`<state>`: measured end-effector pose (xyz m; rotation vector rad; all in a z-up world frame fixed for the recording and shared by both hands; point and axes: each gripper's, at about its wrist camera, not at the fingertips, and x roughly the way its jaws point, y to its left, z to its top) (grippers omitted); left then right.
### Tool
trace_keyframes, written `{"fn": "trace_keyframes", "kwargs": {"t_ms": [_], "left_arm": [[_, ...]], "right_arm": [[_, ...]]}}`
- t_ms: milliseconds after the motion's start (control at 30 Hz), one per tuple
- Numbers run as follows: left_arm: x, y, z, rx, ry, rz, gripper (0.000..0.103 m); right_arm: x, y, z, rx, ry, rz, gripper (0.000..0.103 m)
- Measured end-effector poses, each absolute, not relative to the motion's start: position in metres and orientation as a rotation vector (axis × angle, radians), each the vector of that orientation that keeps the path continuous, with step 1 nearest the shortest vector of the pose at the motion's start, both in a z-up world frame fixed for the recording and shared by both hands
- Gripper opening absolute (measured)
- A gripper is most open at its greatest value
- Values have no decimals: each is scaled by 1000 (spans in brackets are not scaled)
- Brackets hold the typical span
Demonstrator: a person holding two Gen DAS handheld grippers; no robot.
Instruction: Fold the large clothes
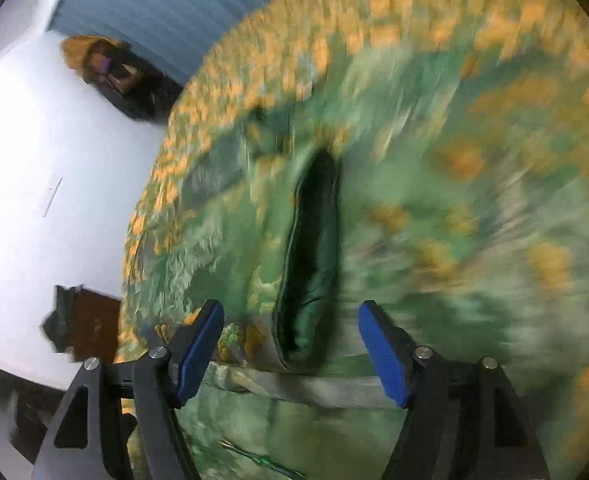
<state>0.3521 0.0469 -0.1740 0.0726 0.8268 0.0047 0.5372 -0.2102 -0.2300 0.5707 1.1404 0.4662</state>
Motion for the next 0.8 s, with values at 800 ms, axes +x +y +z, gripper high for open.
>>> {"fn": "trace_keyframes", "kwargs": {"t_ms": [800], "left_arm": [[500, 69, -242, -47, 1050, -6, 81]], "right_arm": [[545, -133, -218, 35, 1003, 526, 34]]}}
